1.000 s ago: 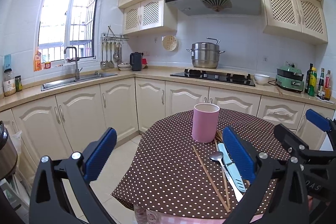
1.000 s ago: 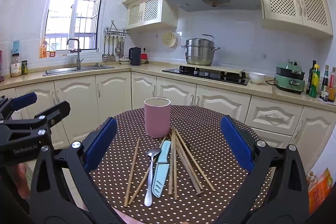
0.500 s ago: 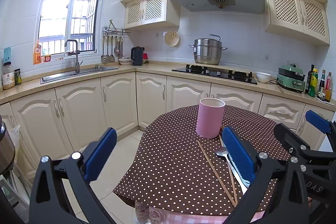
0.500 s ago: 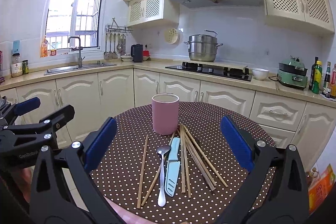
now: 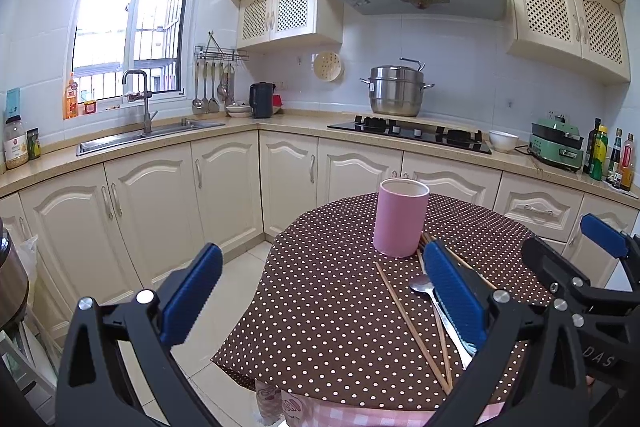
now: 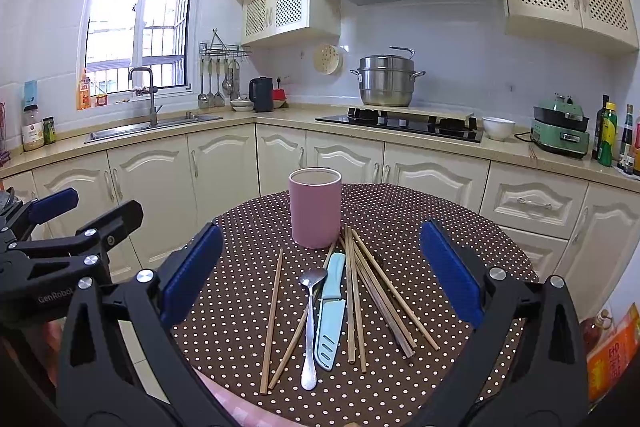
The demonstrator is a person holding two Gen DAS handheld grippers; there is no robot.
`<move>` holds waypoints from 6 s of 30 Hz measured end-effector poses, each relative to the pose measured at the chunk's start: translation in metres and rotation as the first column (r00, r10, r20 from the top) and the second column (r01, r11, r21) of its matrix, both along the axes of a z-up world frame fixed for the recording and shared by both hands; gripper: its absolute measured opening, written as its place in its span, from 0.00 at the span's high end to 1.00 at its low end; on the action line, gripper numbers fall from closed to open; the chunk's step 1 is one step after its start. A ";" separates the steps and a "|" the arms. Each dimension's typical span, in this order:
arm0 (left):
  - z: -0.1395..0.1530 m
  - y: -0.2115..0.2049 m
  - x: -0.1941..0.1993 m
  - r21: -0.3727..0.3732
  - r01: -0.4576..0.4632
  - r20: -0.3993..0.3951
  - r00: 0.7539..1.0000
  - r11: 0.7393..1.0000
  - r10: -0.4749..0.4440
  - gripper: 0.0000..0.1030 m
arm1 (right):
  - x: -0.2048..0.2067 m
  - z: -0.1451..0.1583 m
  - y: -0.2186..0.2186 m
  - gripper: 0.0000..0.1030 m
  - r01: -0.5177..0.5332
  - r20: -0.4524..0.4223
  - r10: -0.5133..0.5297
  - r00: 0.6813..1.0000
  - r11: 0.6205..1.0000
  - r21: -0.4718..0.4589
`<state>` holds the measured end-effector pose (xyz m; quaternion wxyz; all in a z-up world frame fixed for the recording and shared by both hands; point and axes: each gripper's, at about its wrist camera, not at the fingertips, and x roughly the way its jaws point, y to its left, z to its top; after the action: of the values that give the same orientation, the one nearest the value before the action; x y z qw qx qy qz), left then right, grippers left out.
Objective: Organize utensils
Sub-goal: 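Move both grippers toward the chopsticks lying beside the pink cup, then close the left gripper on a wooden chopstick while the right gripper grasps another, then lift both chopsticks upright and lower them into the pink cup, opening the left gripper, then open the right gripper to drop its chopstick into the cup while the left withdraws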
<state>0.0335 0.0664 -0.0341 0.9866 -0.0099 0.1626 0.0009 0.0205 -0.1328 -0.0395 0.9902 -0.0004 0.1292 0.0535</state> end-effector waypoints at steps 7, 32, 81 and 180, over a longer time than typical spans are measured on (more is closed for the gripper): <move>0.000 -0.008 0.004 0.019 0.002 -0.021 1.000 1.000 -0.002 0.04 | 0.003 -0.004 -0.010 0.06 -0.006 -0.020 0.006 1.000 1.000 0.021; -0.026 -0.049 0.075 -0.005 0.046 -0.346 0.937 0.999 -0.044 0.04 | 0.059 -0.029 -0.092 0.06 -0.050 -0.233 0.061 0.970 0.997 0.053; -0.055 -0.054 0.160 -0.239 0.164 -0.598 0.752 0.957 -0.278 0.95 | 0.202 -0.053 -0.126 0.94 -0.356 -0.751 0.336 0.569 0.923 0.144; 0.019 -0.060 0.197 -0.014 -0.009 -0.056 0.998 1.000 0.008 0.32 | 0.230 0.023 -0.060 0.94 -0.321 -0.018 0.330 0.944 0.929 0.183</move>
<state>0.2308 0.0069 -0.0153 0.9816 -0.0173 0.1900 0.0041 0.2503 -0.1926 -0.0162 0.9602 0.0679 0.1460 0.2281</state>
